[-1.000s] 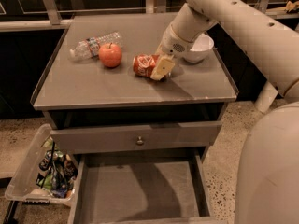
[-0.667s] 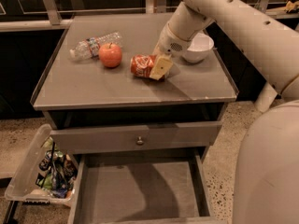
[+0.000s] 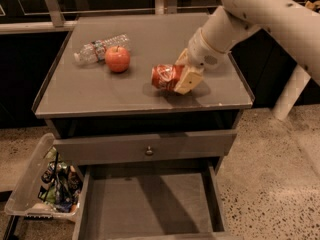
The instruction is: Place coke can into middle drawer
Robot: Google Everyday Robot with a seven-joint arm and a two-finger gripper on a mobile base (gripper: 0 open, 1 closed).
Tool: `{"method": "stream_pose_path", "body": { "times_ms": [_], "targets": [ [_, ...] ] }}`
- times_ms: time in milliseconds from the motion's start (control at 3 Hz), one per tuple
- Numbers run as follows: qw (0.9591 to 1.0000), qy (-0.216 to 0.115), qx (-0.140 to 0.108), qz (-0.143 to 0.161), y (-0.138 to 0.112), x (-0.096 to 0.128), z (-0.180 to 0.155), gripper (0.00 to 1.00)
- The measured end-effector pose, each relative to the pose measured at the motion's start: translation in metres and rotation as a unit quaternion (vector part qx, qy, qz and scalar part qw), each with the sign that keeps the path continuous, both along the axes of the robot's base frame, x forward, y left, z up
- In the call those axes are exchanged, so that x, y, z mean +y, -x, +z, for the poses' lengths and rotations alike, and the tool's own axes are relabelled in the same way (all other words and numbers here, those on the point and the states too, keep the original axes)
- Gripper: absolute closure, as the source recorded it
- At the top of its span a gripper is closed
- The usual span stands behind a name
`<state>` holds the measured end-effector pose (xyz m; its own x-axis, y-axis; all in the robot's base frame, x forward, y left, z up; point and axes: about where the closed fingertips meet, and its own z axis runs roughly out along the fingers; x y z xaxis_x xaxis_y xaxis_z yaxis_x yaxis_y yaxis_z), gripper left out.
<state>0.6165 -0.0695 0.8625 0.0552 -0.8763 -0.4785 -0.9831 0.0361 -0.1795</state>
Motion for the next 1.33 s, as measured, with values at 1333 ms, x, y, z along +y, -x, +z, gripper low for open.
{"method": "stream_pose_path", "body": {
  "times_ms": [1333],
  "targets": [
    [0.9964,-0.053,-0.066,-0.011,0.144,-0.069,-0.073,1.0]
  ]
}}
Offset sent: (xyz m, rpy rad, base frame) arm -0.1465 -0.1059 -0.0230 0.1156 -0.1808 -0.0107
